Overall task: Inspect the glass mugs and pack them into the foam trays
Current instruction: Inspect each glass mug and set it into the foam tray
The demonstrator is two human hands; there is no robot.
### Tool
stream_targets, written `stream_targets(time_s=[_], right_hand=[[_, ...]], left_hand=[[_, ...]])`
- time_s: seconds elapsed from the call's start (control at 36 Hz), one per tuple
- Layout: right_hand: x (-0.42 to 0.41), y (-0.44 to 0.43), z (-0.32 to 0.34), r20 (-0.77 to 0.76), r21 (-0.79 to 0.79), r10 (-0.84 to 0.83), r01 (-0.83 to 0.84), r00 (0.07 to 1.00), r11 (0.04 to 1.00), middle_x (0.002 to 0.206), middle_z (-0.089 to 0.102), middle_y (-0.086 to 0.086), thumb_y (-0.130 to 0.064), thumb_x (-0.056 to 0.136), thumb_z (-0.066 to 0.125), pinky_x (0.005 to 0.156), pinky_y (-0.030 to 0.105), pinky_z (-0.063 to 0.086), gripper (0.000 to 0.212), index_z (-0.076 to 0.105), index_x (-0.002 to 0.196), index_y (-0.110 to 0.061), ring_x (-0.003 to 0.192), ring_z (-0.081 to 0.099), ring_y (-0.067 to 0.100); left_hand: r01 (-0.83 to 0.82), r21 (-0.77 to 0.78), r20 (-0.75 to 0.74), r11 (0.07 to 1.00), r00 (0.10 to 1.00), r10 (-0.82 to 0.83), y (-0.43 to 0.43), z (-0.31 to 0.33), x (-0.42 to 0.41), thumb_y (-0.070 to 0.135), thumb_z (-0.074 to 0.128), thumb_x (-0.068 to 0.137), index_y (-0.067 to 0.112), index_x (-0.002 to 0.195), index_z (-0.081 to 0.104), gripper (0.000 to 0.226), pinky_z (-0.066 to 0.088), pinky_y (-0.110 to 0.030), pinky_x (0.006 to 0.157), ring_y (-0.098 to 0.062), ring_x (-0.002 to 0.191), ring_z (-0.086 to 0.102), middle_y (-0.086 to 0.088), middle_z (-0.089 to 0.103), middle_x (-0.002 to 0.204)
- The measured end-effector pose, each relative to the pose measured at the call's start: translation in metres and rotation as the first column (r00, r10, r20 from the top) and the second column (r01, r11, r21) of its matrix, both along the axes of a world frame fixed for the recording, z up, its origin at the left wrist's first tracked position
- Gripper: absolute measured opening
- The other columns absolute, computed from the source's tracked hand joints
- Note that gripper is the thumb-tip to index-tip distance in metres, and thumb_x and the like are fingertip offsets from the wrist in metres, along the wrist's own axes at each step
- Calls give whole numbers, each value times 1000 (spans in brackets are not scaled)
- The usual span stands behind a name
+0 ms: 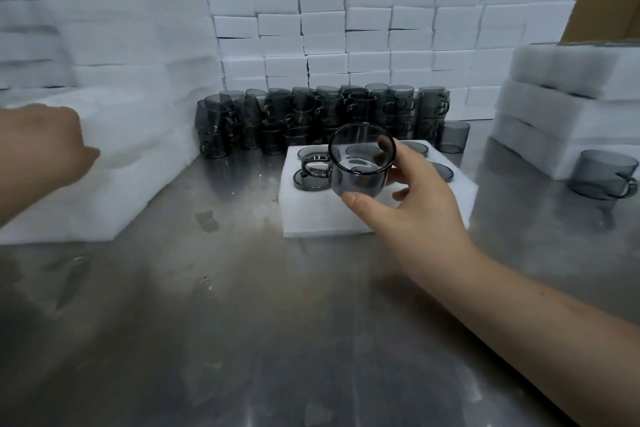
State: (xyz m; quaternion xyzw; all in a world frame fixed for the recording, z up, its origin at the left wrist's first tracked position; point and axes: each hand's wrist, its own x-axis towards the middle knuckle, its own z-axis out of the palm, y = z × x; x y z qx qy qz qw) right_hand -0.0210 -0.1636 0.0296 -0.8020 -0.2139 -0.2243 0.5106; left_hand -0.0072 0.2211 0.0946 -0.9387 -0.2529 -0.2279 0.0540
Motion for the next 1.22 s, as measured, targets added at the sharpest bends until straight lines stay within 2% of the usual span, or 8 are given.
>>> stream_targets(time_s=[0.11, 0.25, 0.33, 0.5, 0.67, 1.0, 1.14, 1.22], right_hand=[[2, -1, 0, 10, 9, -9, 9, 1000, 1000, 111, 56, -16, -38, 72, 69, 76, 1, 32, 55, 52, 124, -33, 100, 43, -11], [0, 0, 1, 43, 45, -12, 10, 999, 999, 106, 55, -21, -41, 72, 70, 75, 1, 33, 46, 51, 114, -44, 98, 47, -12], [-8, 1, 6, 115, 115, -11, -3, 993, 993, 99, 53, -29, -40, 70, 69, 74, 0, 33, 39, 44, 95, -57, 92, 49, -16], [-13, 0, 10, 232, 175, -32, -9, 972, 984, 112, 56, -16, -39, 71, 67, 82, 2, 33, 53, 47, 120, -33, 102, 49, -8], [-17, -1, 12, 269, 176, -9, -40, 963, 983, 110, 48, -24, -47, 71, 59, 83, 2, 32, 46, 36, 111, -47, 104, 46, -12], [-14, -2, 11, 266, 187, -41, -10, 963, 982, 106, 49, -23, -47, 72, 56, 79, 1, 30, 45, 42, 113, -35, 98, 47, -11], [-13, -4, 11, 261, 188, -48, -2, 964, 982, 103, 50, -23, -44, 74, 59, 77, 1, 31, 42, 43, 111, -35, 94, 47, -11], [-13, -4, 12, 265, 203, -64, 9, 962, 979, 102, 51, -24, -47, 74, 54, 77, 0, 30, 43, 43, 114, -37, 92, 47, -12]], left_hand=[[96, 180, 131, 979, 984, -121, -17, -1, 1, 40, 54, 70, 13, 53, 41, 34, 51, -36, 45, -26, 37, 42, -6, 43, 45], [259, 206, 249, 944, 919, -306, -85, 17, -14, 40, 60, 77, 10, 97, 53, 37, 48, -56, 77, -46, 87, 53, -23, 55, 93], [401, 278, 253, 873, 846, -469, -131, 18, -27, 37, 62, 76, 14, 104, 54, 37, 46, -52, 79, -43, 96, 53, -18, 58, 104], [637, 221, 225, 738, 703, -674, -183, 8, -38, 28, 67, 82, 6, 119, 59, 44, 34, -42, 99, -30, 118, 49, -12, 57, 128], [743, 151, 181, 652, 628, -757, -204, 7, -31, 35, 59, 82, 22, 127, 53, 47, 27, -33, 102, -21, 118, 45, 4, 54, 131], [742, 214, 220, 635, 597, -772, -208, -8, -24, 34, 61, 85, 18, 127, 57, 45, 29, -43, 106, -28, 124, 46, -3, 54, 133], [730, 2, 576, 683, 558, -597, -198, -20, -28, 34, 46, 84, 12, 125, 55, 47, 35, -28, 97, -19, 113, 47, -2, 54, 121], [732, -302, 706, 610, 602, -373, -190, -33, -30, 43, 35, 85, 21, 133, 42, 54, 47, -50, 87, -17, 108, 46, 8, 40, 121]])
